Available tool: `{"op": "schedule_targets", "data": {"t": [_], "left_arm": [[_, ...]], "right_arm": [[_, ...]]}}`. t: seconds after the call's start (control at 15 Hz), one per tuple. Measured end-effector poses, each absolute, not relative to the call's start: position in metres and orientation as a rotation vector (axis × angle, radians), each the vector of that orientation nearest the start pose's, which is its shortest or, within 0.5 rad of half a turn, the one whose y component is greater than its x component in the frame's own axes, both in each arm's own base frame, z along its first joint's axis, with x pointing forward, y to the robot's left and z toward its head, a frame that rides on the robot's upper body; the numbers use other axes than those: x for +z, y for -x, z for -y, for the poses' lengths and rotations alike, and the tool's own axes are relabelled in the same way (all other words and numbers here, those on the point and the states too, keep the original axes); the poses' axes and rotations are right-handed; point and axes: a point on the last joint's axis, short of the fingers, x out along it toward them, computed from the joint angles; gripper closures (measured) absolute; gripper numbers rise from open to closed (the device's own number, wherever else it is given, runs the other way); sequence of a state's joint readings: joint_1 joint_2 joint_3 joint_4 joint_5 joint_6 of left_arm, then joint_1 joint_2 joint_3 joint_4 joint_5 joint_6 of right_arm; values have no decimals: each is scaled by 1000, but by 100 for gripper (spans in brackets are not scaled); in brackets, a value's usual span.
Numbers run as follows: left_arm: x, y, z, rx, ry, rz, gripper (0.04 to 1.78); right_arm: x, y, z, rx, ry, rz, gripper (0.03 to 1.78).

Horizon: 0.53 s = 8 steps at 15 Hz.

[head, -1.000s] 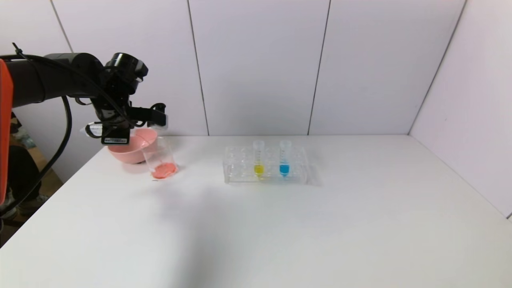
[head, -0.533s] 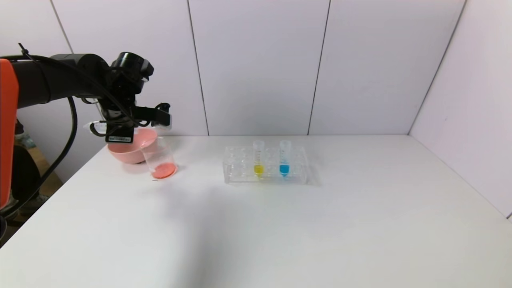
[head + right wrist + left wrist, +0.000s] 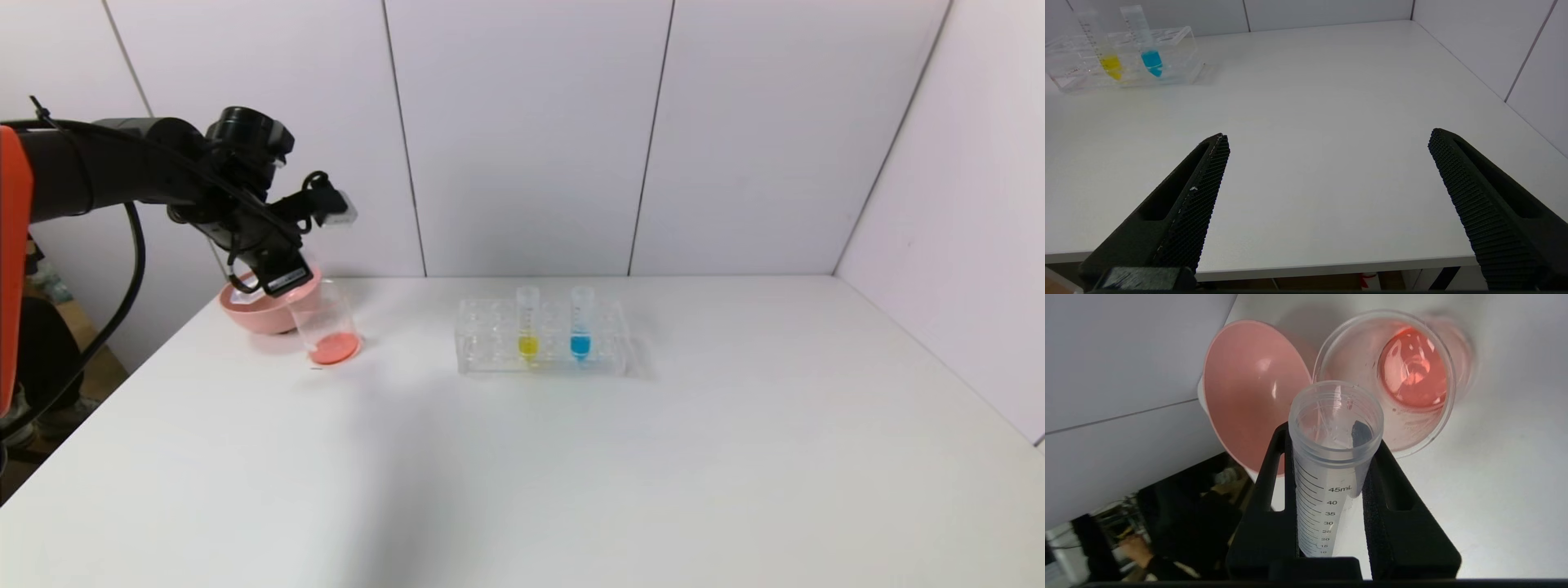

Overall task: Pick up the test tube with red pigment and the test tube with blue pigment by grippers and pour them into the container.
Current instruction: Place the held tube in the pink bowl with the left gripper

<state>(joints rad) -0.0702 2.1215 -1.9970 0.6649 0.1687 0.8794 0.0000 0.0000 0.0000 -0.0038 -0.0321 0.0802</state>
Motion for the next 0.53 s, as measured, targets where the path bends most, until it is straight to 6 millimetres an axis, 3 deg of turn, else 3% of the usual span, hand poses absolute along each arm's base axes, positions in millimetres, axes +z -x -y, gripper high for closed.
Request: {"op": "schedule_targets", "data": {"t": [0.27, 0.53], "left_arm": [[253, -406, 21, -145, -584, -649, 136], [255, -397, 17, -19, -343, -494, 136]], "right_arm": [[76, 23, 1, -32, -80, 5, 4], [76, 23, 1, -32, -80, 6, 4]]}}
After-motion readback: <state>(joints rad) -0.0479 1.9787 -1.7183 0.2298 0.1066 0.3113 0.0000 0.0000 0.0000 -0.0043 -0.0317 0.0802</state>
